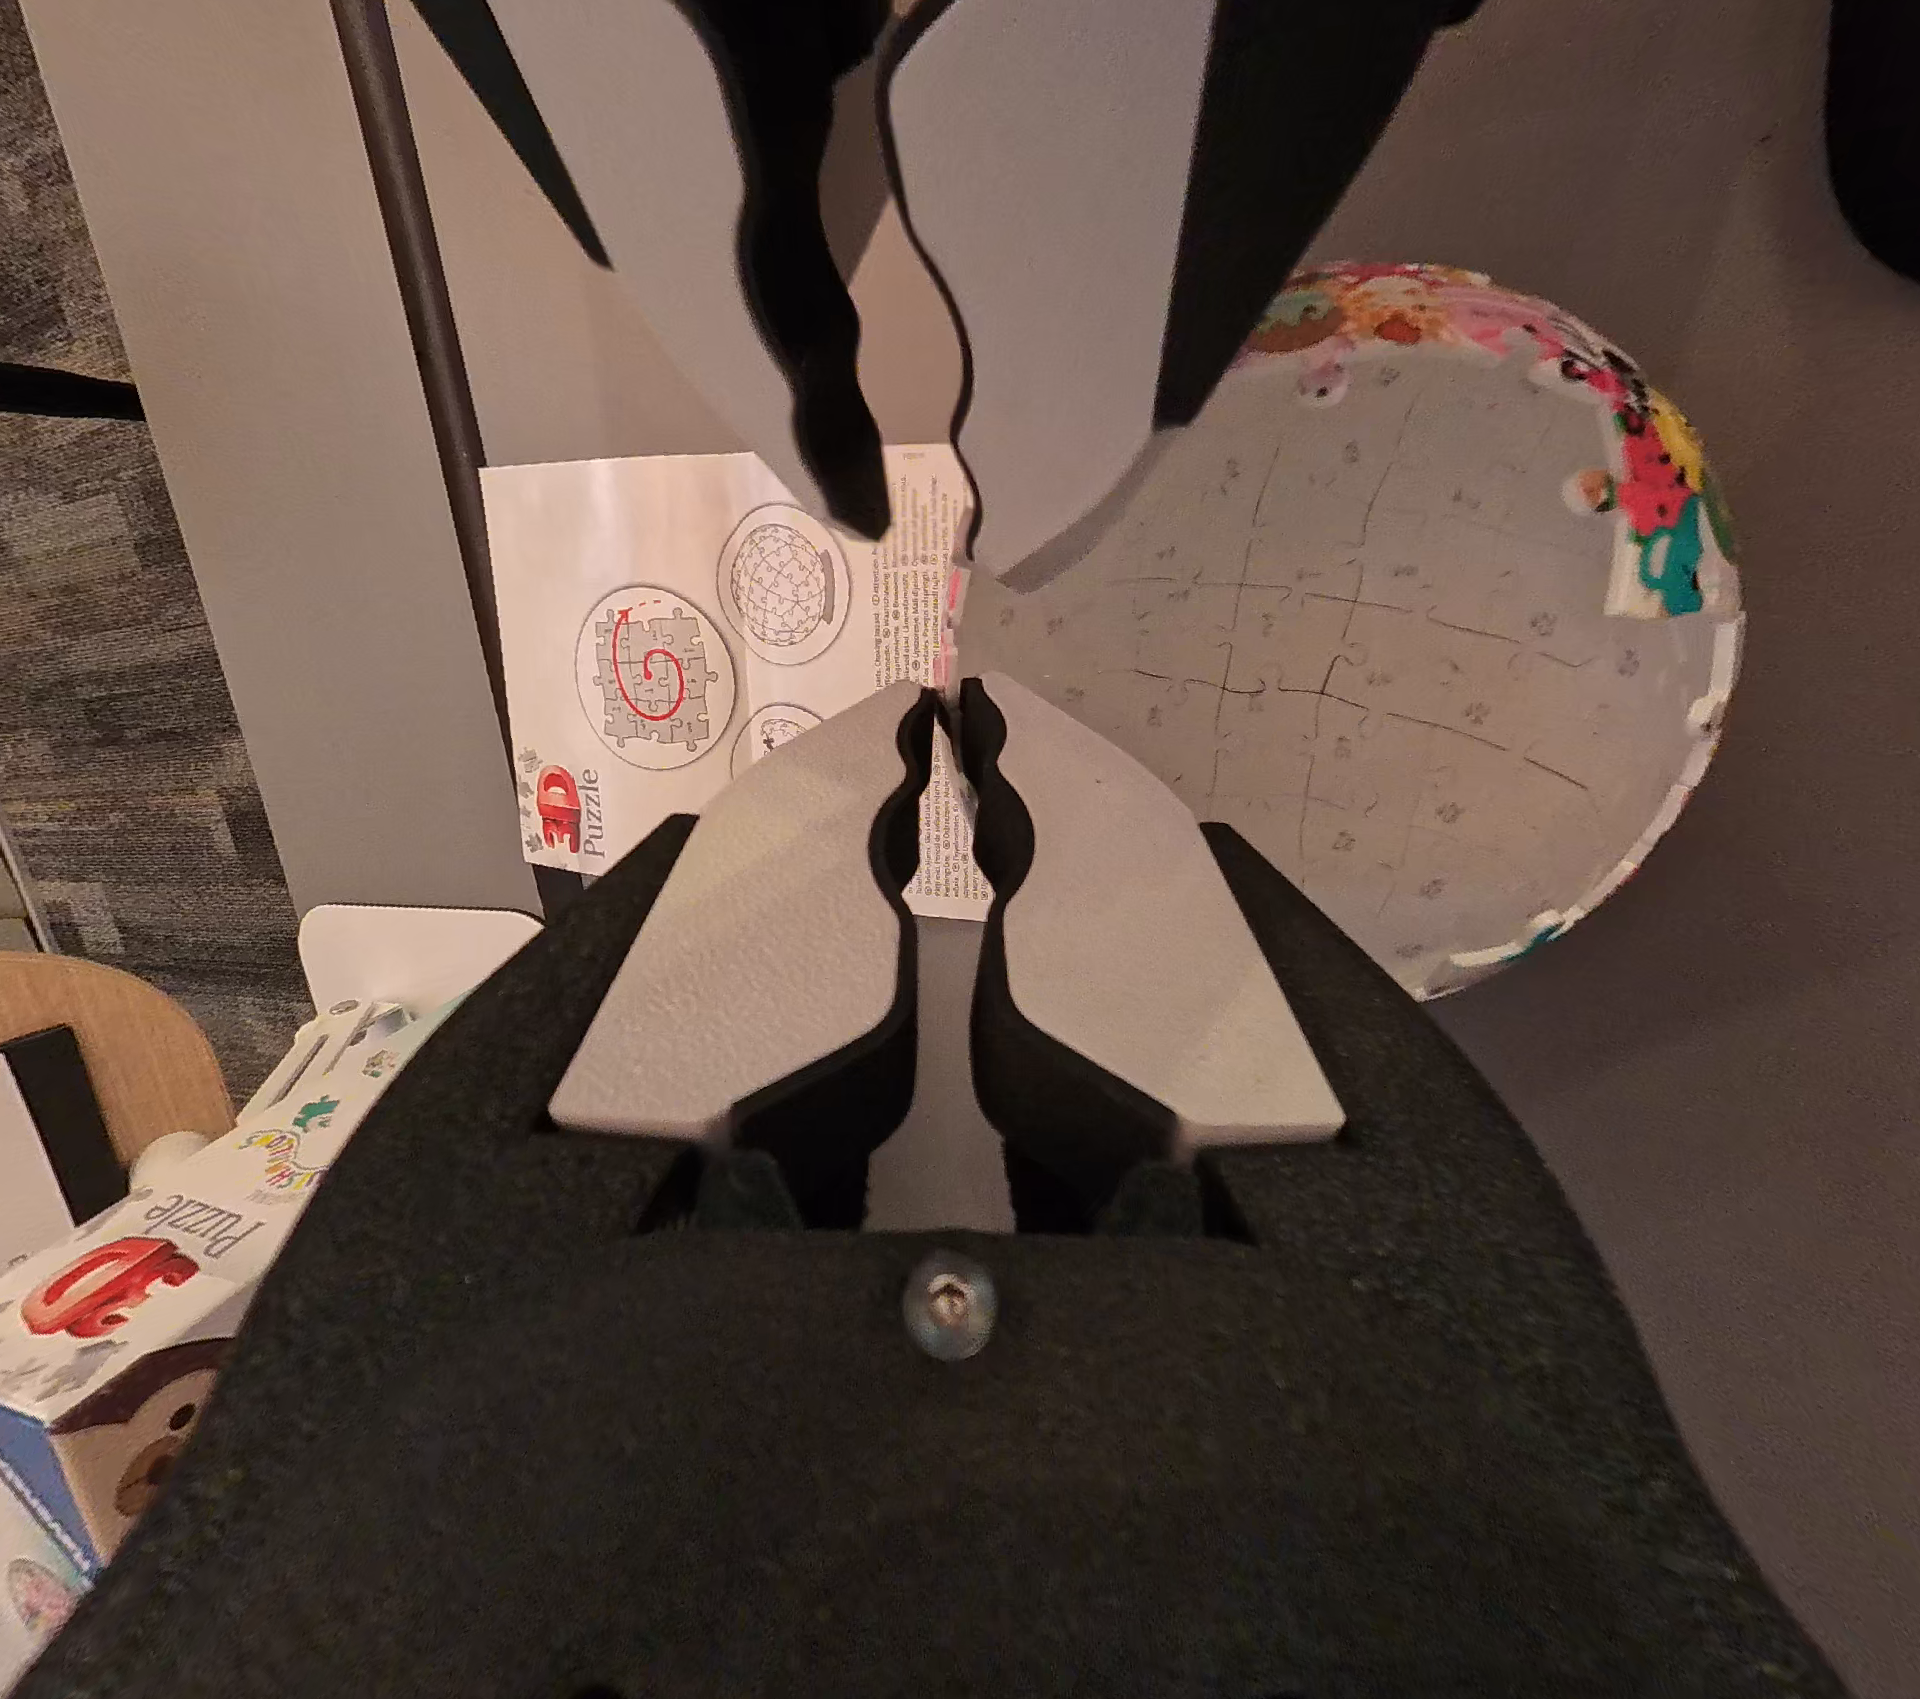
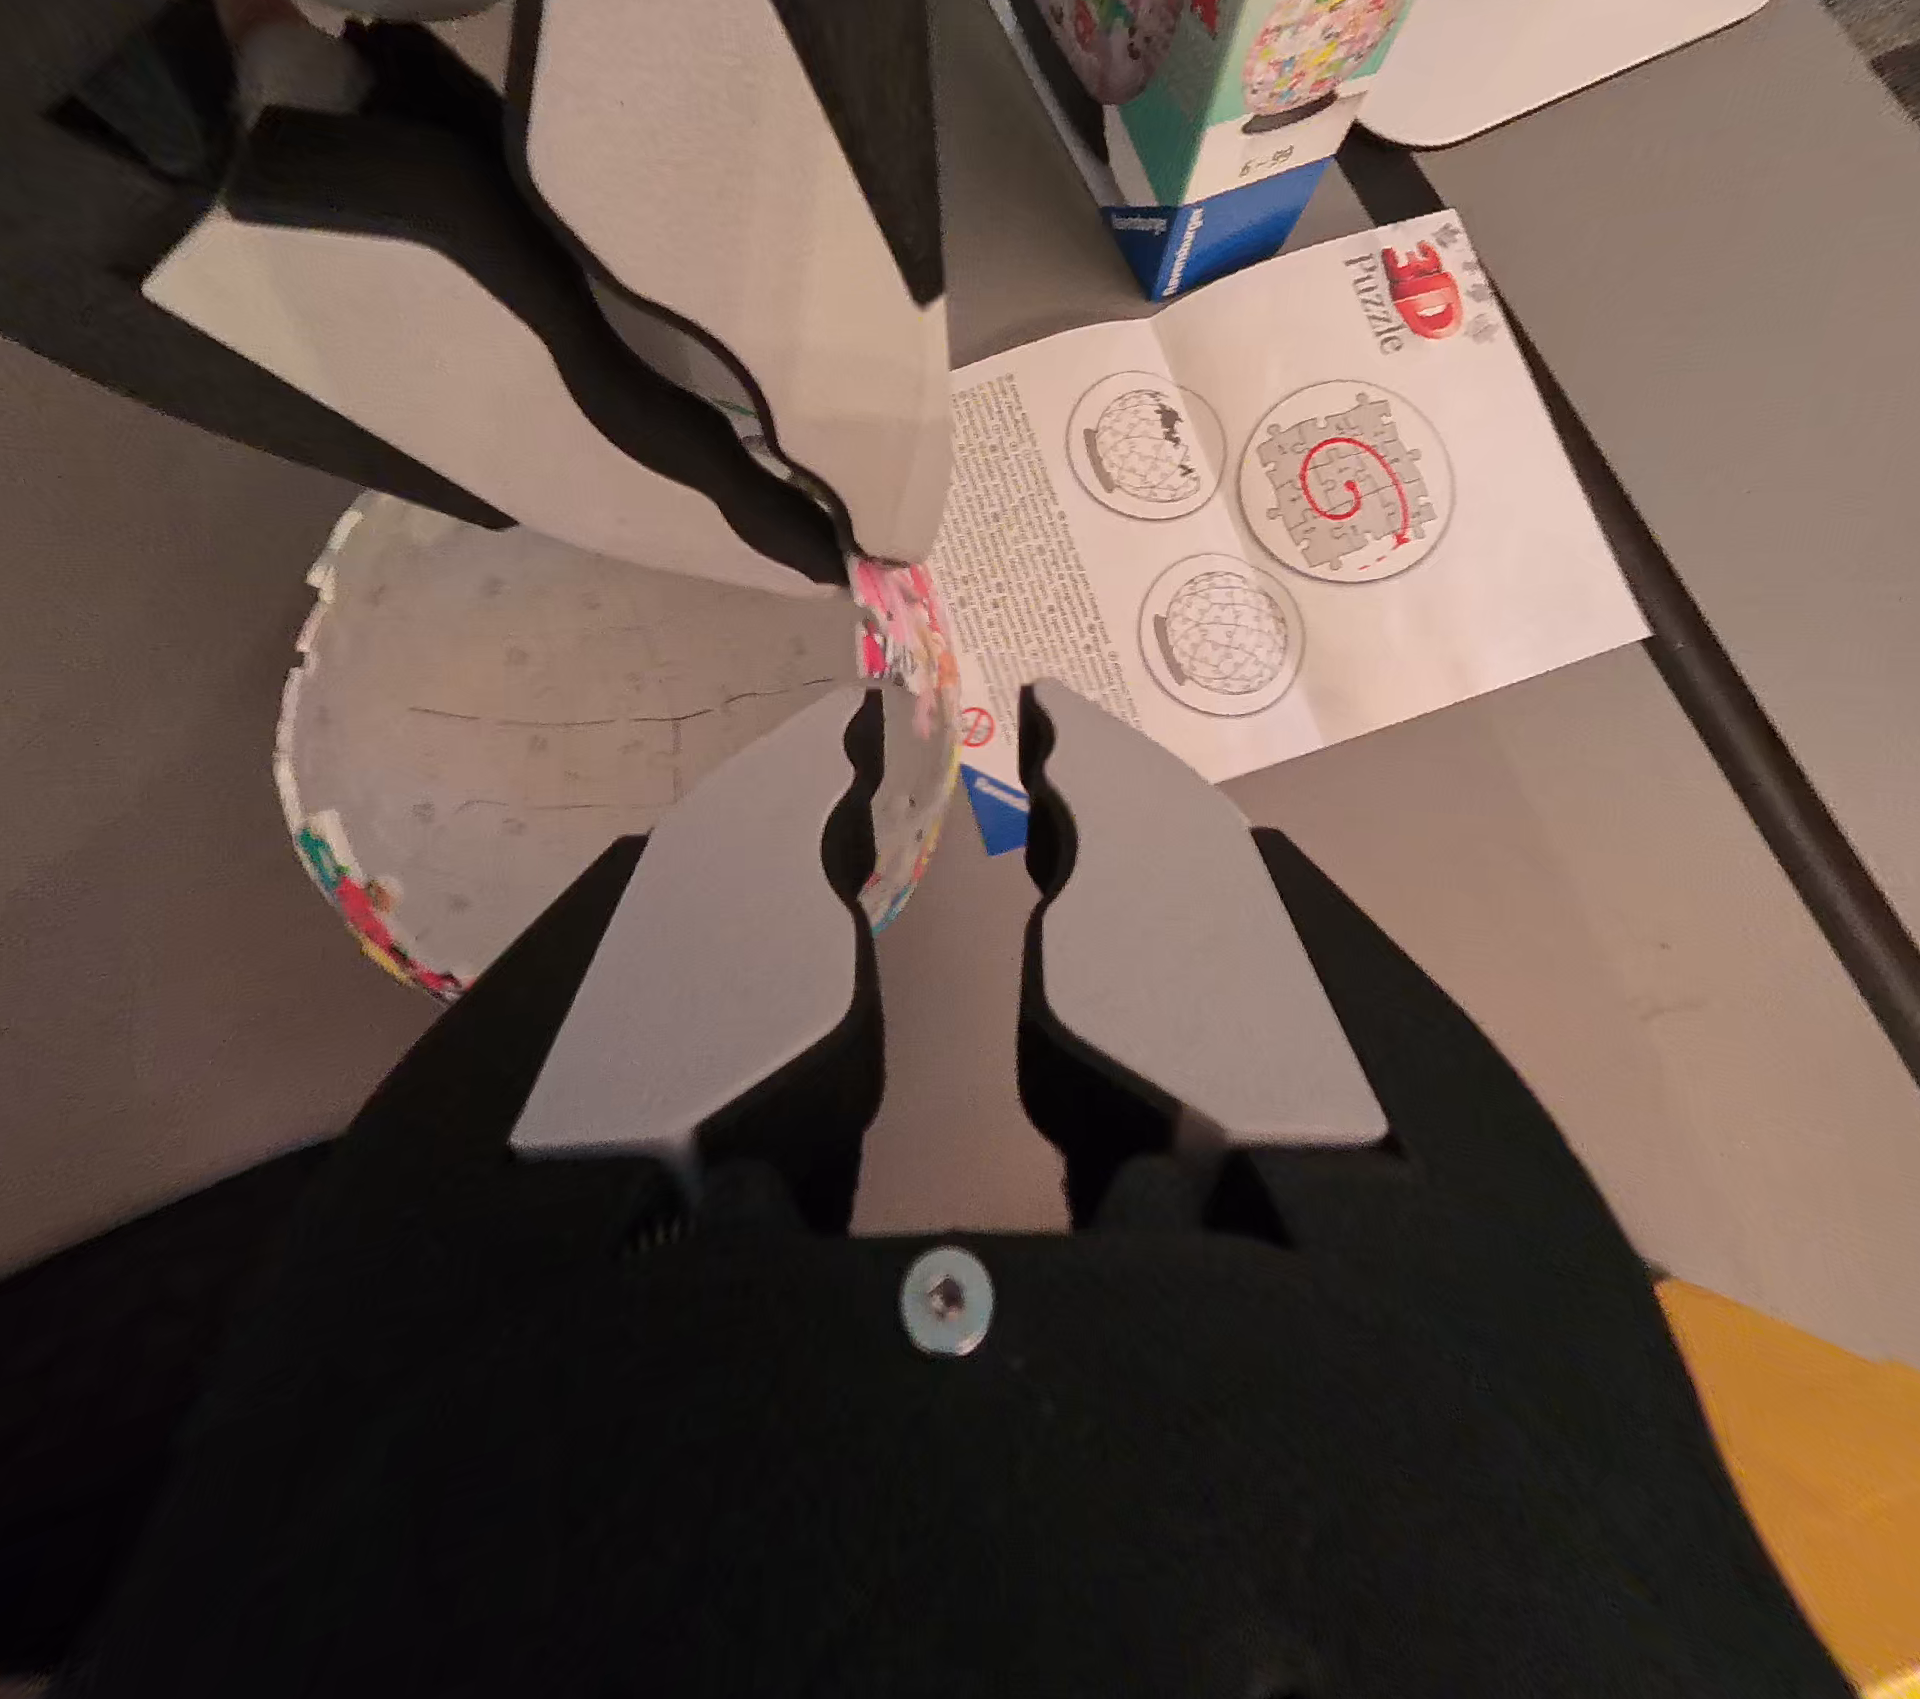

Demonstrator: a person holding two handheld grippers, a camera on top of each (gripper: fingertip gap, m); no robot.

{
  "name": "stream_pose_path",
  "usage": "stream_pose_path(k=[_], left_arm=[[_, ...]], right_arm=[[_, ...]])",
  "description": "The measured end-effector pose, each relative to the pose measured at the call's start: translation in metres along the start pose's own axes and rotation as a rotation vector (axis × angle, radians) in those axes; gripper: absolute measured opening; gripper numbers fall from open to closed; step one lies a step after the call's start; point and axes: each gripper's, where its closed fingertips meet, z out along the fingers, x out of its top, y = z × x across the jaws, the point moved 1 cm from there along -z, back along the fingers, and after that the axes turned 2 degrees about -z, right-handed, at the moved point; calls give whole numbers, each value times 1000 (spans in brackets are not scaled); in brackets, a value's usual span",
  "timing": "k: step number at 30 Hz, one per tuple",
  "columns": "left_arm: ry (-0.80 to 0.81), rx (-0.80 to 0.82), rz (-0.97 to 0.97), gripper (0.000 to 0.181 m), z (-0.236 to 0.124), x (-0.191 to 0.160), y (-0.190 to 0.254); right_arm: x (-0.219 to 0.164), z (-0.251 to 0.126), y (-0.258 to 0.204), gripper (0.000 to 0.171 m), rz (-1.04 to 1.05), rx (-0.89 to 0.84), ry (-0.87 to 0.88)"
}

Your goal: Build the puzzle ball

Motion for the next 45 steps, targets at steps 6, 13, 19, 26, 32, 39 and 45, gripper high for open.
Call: stream_pose_path(k=[6, 13, 19, 26, 32, 39, 45], left_arm=[[-8, -3, -4, 4, 1, 0, 0], [-14, -12, -13, 4, 2, -2, -1], [-21, -16, -11, 4, 2, -3, -2], [-21, -17, -12, 4, 3, -3, -2], [-23, -8, -3, 4, 3, -3, -2], [-28, -2, -11, 4, 3, -5, -3], [-31, 16, -6, 4, 4, -6, -4]], right_arm=[[-2, 3, -4, 20, 58, 51, -86], [-3, 4, -7, 16, 114, 115, -171], [2, 7, -6, 19, -32, 90, -211], [3, 11, -4, 17, -119, 85, -280], [0, 14, -5, 16, -149, 127, -329], [0, 15, -1, 6, -175, 76, -375], [0, 16, 0, 5, -158, 49, -365]])
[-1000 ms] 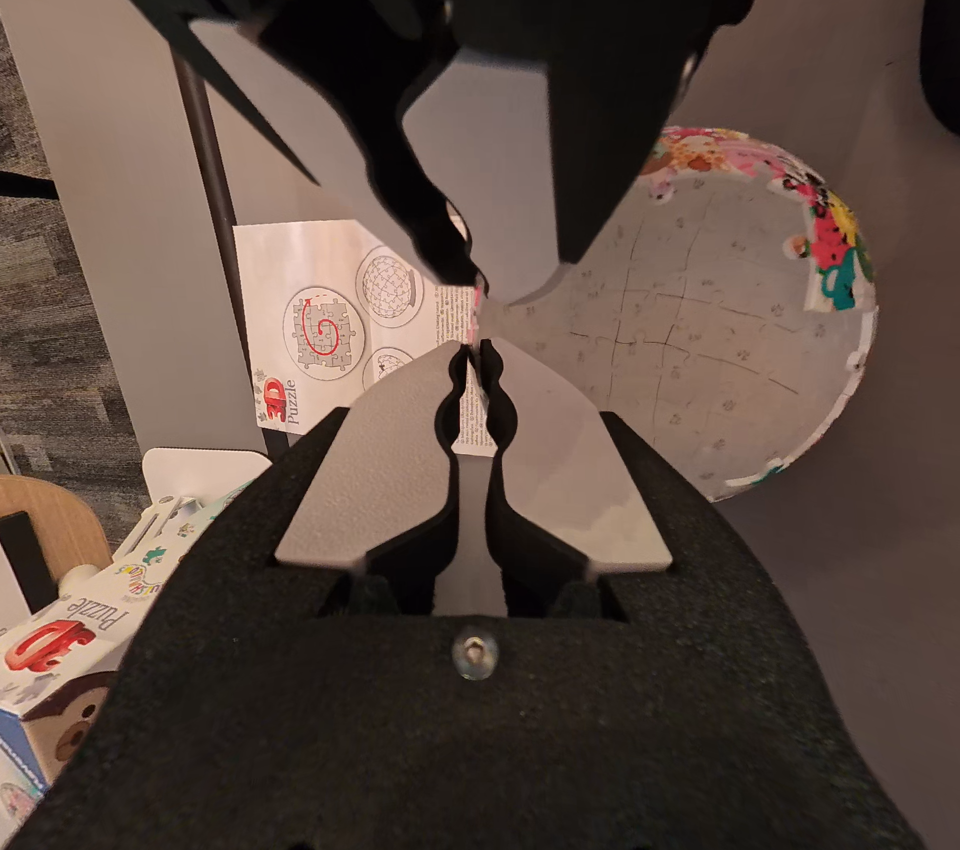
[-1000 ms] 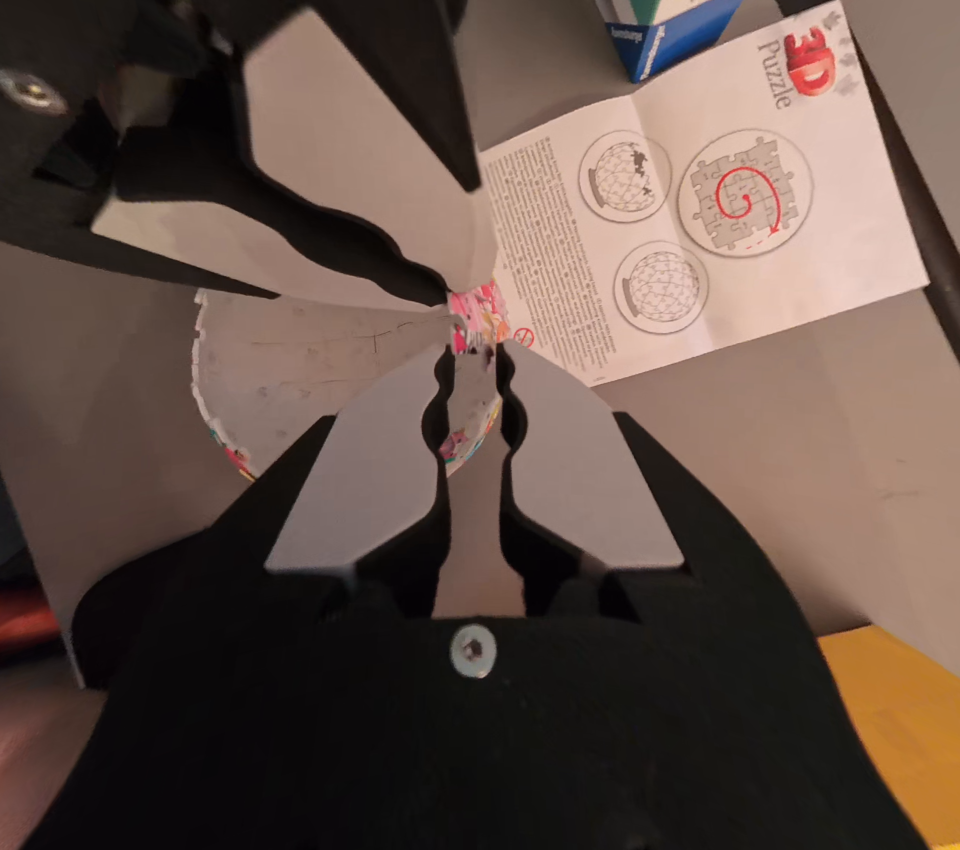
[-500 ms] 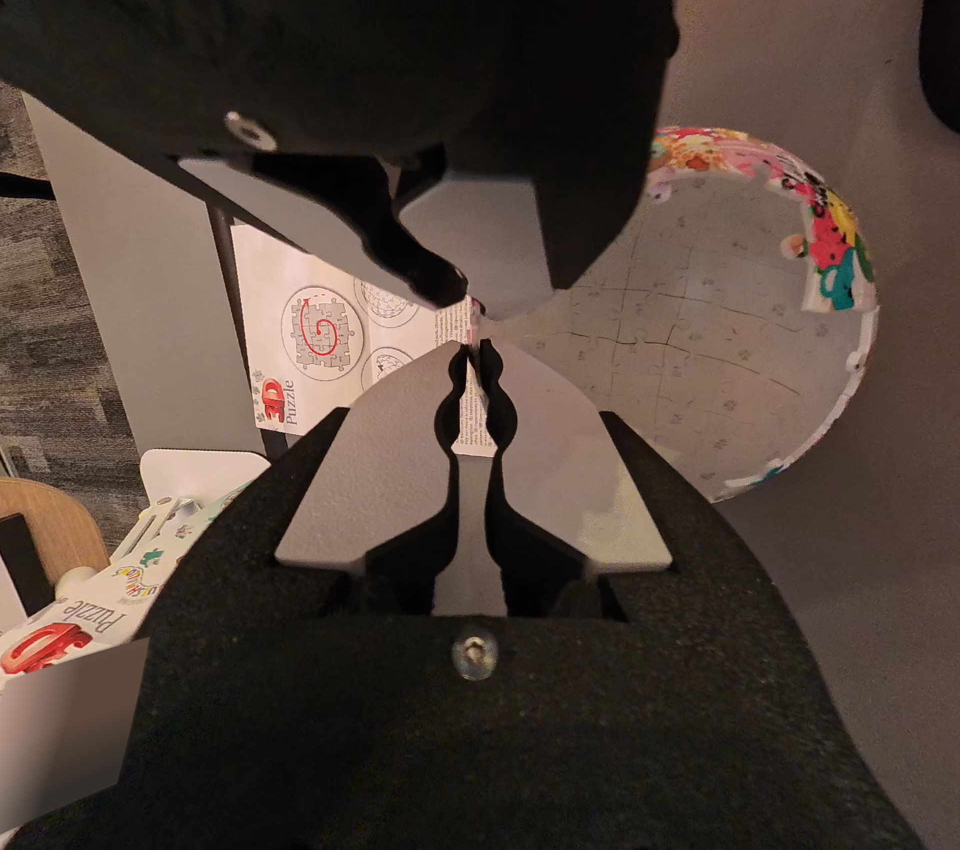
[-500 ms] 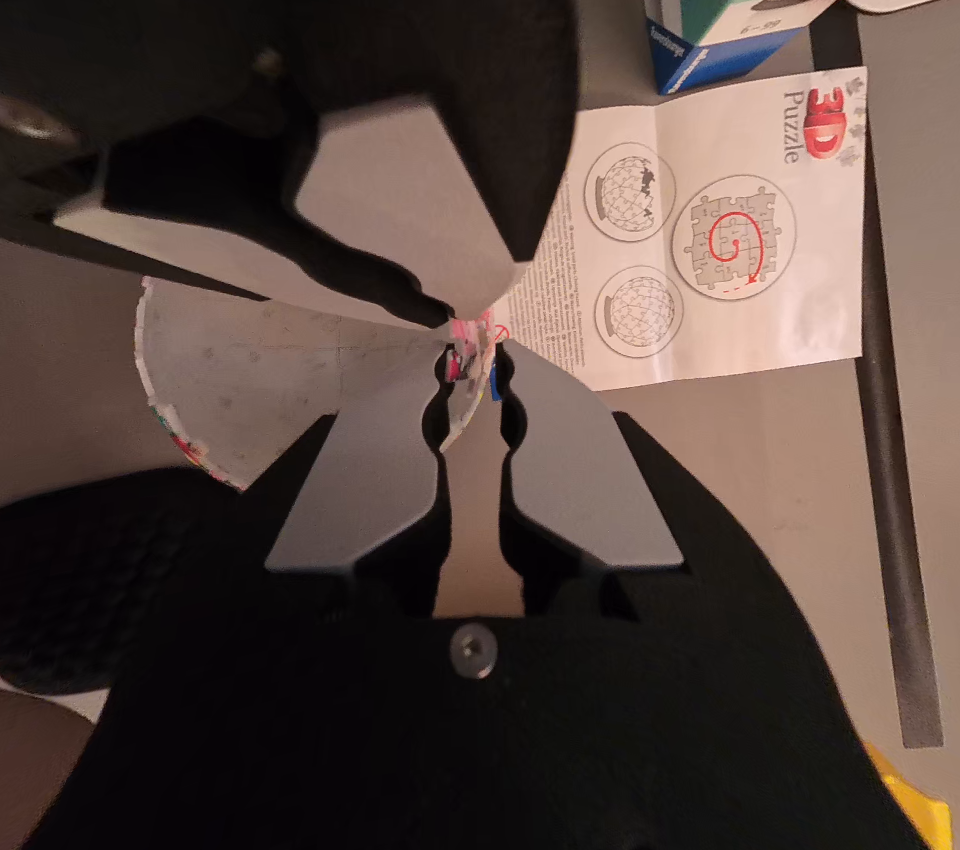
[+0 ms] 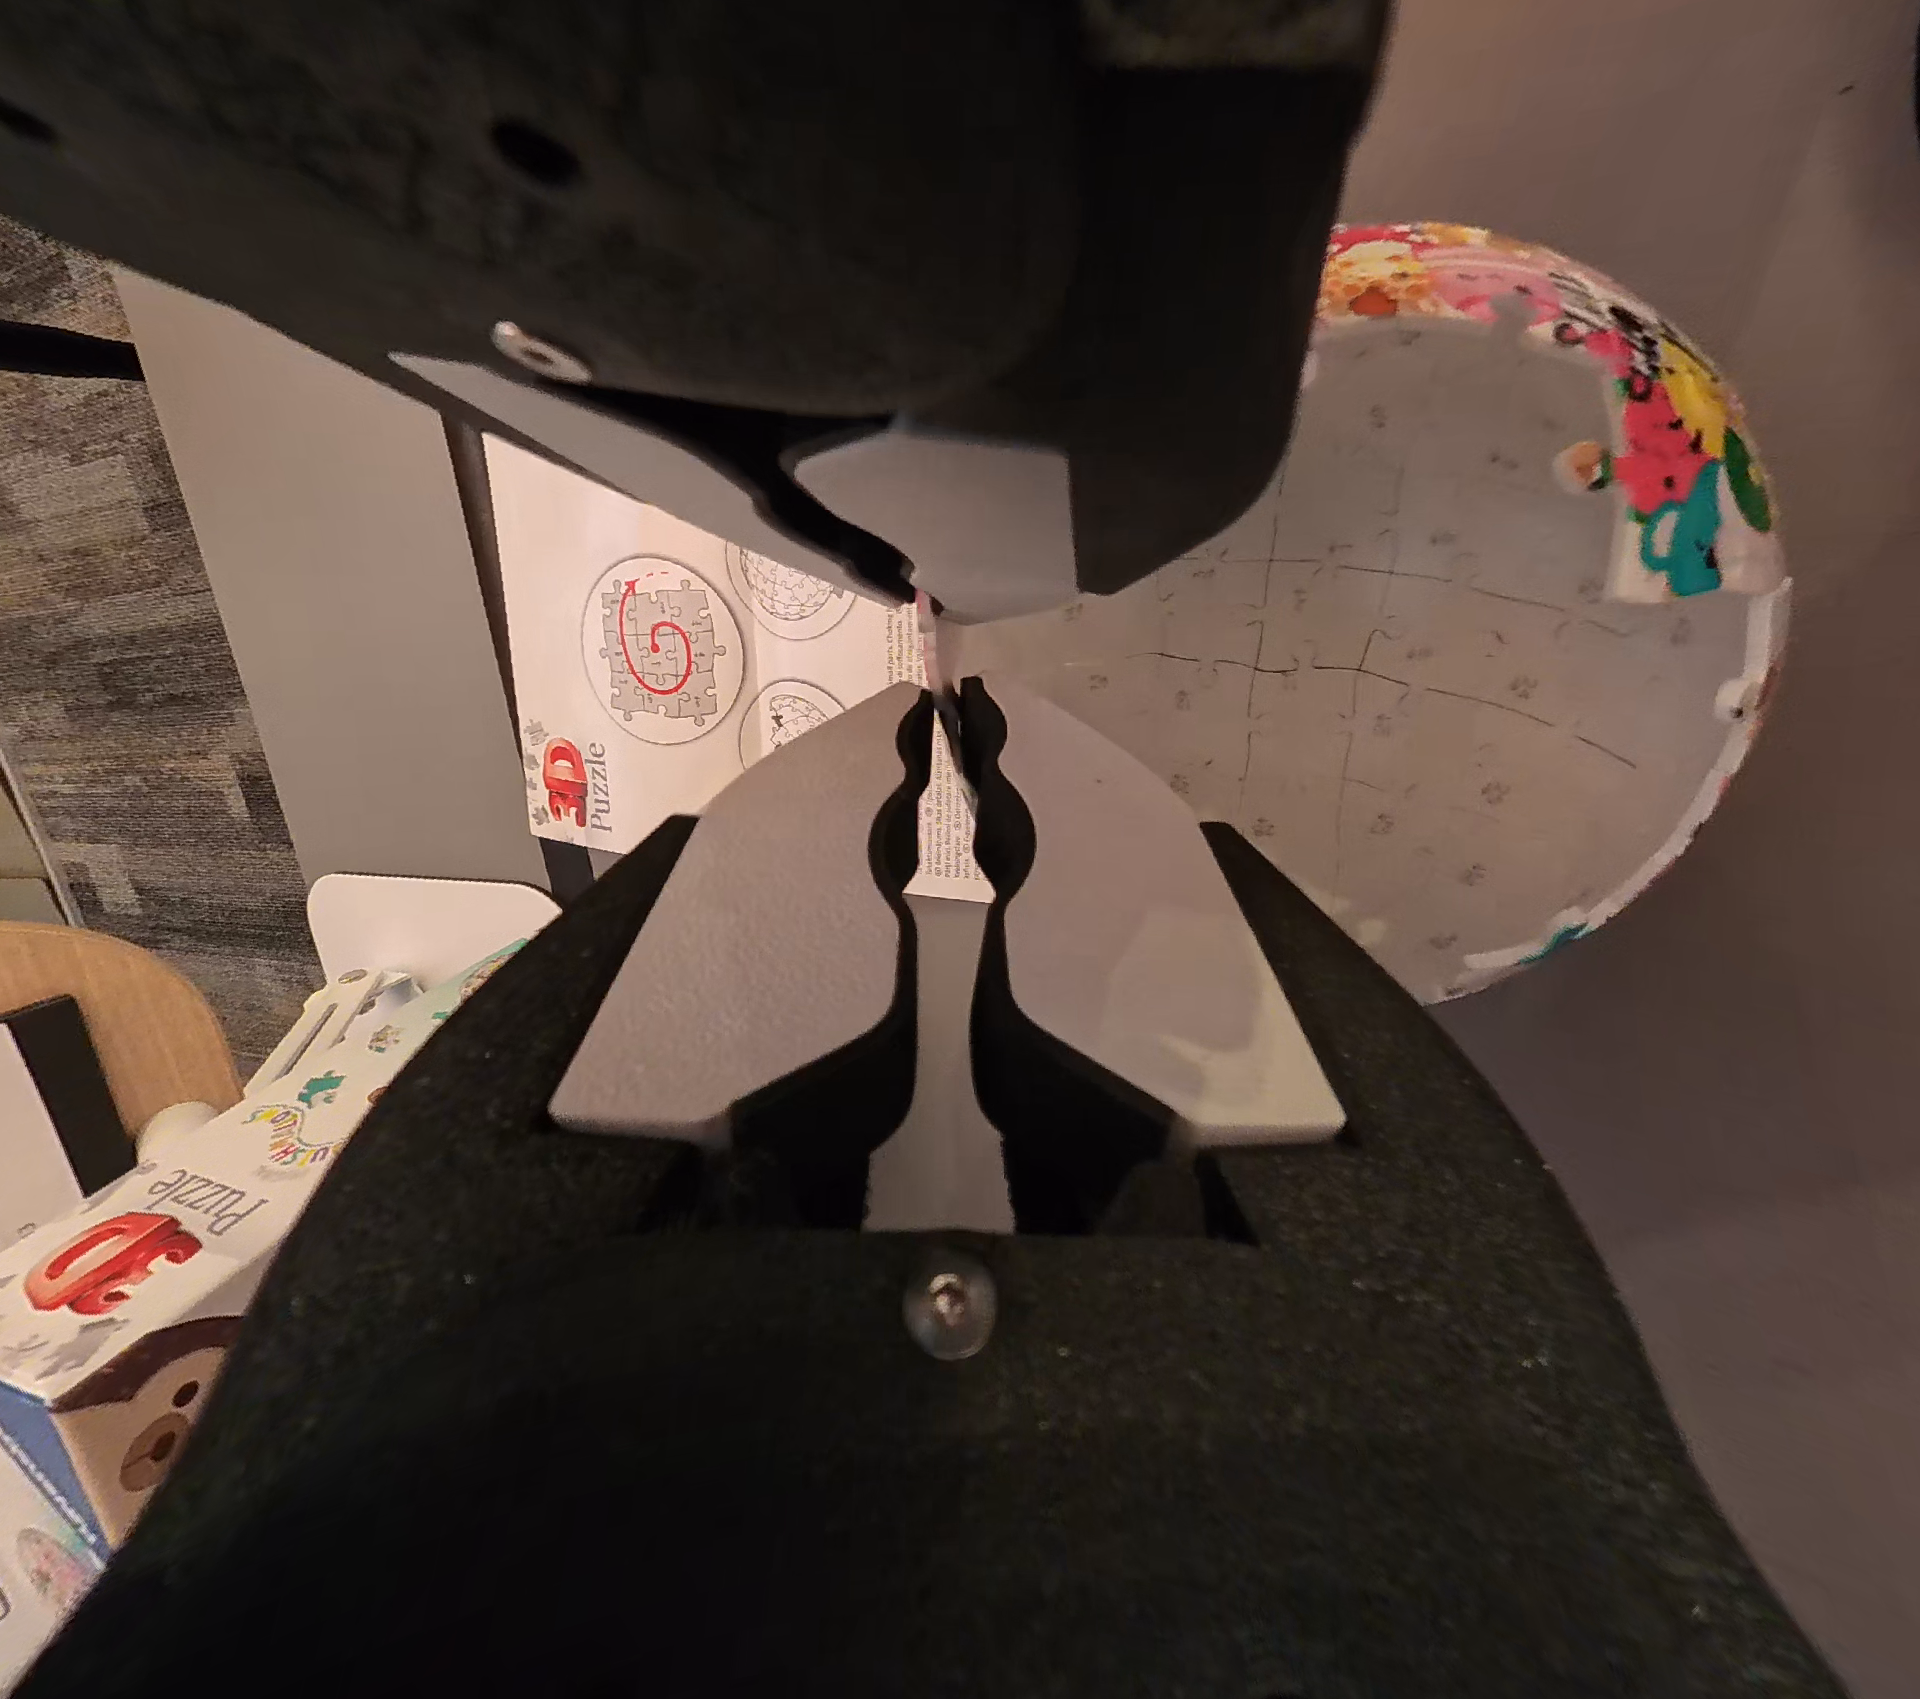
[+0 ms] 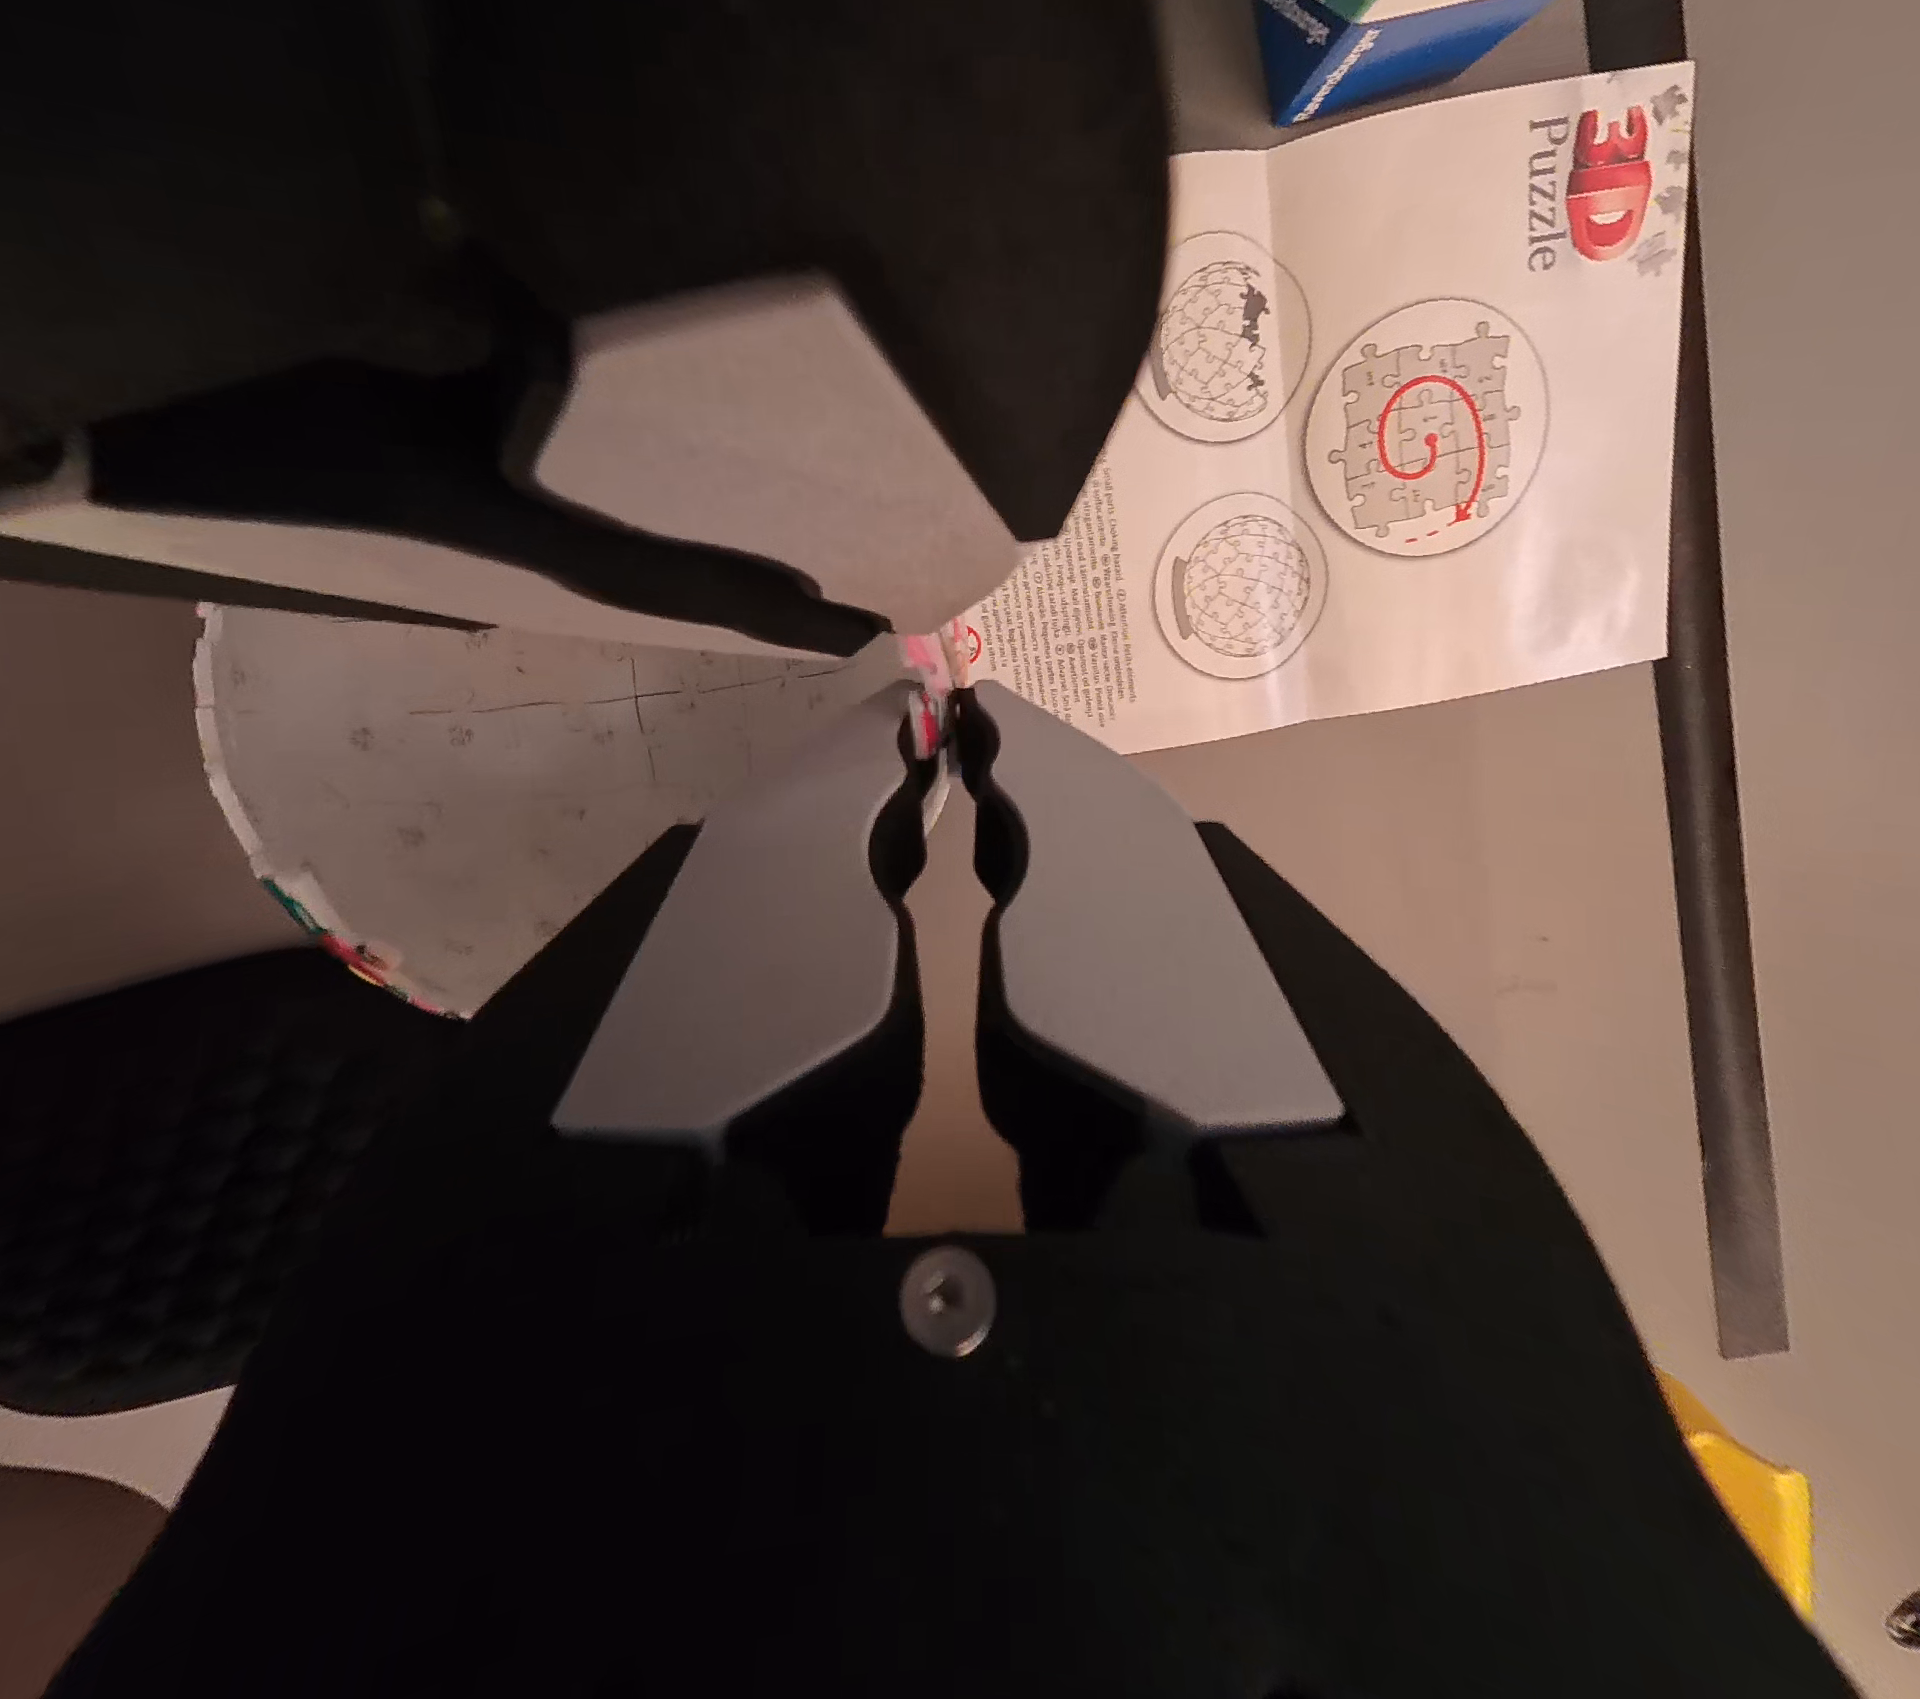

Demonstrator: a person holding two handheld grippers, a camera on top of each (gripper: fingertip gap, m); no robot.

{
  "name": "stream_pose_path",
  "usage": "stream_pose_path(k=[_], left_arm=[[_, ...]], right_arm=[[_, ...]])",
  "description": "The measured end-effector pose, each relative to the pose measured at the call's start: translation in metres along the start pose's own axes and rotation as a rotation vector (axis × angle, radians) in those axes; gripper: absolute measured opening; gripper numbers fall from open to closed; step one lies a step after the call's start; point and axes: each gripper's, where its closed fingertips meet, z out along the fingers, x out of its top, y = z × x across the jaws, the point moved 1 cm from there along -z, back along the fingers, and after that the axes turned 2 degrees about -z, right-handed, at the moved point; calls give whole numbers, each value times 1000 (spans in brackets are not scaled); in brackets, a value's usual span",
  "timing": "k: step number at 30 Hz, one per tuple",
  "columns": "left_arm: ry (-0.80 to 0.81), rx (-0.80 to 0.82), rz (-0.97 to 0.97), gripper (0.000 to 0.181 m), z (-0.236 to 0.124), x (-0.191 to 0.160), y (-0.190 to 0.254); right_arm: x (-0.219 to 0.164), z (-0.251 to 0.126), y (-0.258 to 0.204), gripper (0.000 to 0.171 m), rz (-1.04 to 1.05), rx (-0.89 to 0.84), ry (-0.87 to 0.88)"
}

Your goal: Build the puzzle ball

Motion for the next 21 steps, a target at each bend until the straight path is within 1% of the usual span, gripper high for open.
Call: stream_pose_path(k=[10, 16, 21], left_arm=[[-6, 1, 2, 4, 1, 1, 0], [-6, 0, -2, 4, 1, 0, -1], [-8, 7, -1, 5, 1, -2, -2]], right_arm=[[-1, 0, 1, 4, -33, 8, 0], [6, 1, 0, 9, -61, 23, 45], [8, 2, 1, 6, -61, 14, 36]])
